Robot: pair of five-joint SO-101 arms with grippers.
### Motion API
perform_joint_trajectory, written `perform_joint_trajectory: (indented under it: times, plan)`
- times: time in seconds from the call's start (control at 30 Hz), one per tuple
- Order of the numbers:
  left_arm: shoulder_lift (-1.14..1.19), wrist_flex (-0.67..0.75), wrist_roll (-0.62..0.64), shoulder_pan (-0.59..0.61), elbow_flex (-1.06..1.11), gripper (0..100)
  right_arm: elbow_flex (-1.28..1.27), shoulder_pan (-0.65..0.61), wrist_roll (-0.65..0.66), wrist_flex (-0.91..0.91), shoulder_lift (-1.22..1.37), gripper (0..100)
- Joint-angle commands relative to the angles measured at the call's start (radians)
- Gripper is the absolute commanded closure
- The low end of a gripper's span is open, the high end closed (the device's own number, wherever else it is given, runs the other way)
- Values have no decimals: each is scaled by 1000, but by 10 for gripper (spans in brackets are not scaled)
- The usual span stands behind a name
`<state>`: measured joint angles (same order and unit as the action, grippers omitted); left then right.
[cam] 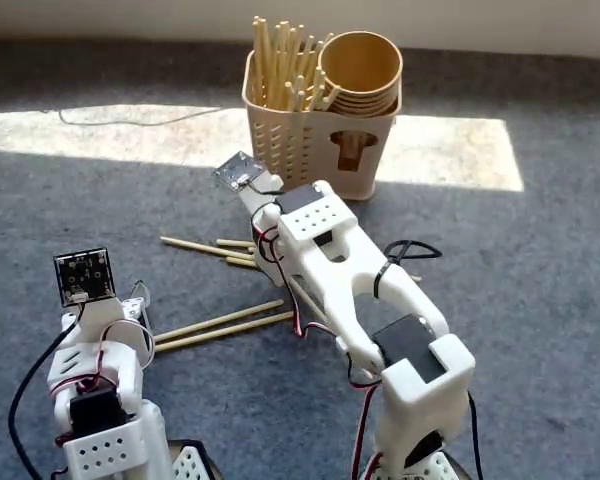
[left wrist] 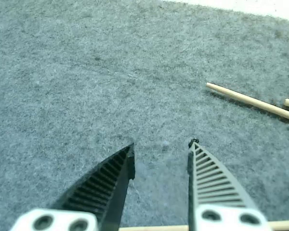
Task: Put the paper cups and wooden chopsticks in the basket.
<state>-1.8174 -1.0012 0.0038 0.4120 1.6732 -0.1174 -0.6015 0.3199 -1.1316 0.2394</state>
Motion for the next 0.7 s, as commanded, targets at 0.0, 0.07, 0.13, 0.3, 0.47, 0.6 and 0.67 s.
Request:
perform_joint_trajectory:
  times: [0.0,0.07,0.13,0.3,0.47,0.6,0.67]
  plan:
    - [-7,17,-9,7,22,819,36,15,-54,-15,-128,994]
    - [-7,17,-9,7,22,819,38,28,-86,-45,-168,994]
    - [-7,17,-9,7,22,819,41,33,-138,-79,-205,994]
    - [-7,17,-9,7,22,819,41,33,-285,-88,-305,994]
    - [-7,17,-9,7,22,819,44,28,-396,-88,-401,994]
    - [-7,17,-9,7,22,819,45,25,-437,-88,-498,994]
    - [-7,17,-9,5,22,819,45,27,-462,-88,-555,994]
